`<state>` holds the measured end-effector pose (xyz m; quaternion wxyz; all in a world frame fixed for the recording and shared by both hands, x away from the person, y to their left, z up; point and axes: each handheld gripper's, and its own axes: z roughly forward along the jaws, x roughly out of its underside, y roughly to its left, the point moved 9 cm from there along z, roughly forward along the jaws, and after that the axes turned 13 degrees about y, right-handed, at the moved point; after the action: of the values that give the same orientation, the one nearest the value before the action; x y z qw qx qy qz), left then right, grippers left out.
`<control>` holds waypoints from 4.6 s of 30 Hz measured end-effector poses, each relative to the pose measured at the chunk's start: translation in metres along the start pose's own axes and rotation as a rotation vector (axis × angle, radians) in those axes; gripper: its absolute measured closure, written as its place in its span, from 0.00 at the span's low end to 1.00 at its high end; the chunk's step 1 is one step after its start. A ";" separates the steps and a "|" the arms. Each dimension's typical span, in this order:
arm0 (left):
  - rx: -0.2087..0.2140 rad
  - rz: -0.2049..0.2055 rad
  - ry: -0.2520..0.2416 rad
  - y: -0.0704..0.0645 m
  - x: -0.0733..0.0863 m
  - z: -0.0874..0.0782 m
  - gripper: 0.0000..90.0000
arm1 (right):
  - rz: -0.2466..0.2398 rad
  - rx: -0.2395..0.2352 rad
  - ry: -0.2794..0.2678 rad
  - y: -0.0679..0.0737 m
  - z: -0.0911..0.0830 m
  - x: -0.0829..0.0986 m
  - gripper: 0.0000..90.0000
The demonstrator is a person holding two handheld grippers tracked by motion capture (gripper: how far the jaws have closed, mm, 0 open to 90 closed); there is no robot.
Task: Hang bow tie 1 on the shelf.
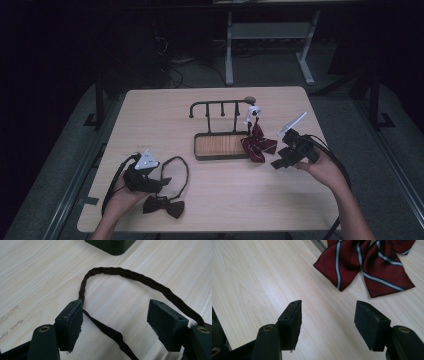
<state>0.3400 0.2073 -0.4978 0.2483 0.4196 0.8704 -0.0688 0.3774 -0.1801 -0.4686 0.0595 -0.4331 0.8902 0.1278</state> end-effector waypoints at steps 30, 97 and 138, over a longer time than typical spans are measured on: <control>0.013 0.005 0.002 0.000 -0.006 0.004 0.36 | 0.039 -0.022 -0.070 0.012 0.024 0.039 0.40; -0.022 -0.103 0.147 0.030 0.004 0.034 0.96 | 0.030 0.023 -0.102 0.023 0.027 0.041 0.37; 0.070 0.053 0.058 0.005 -0.035 -0.035 1.00 | 0.084 -0.021 -0.094 0.010 0.037 0.056 0.35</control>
<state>0.3492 0.1972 -0.4502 0.2097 0.4526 0.8630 -0.0803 0.3346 -0.2064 -0.5144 0.0912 -0.3896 0.9024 0.1597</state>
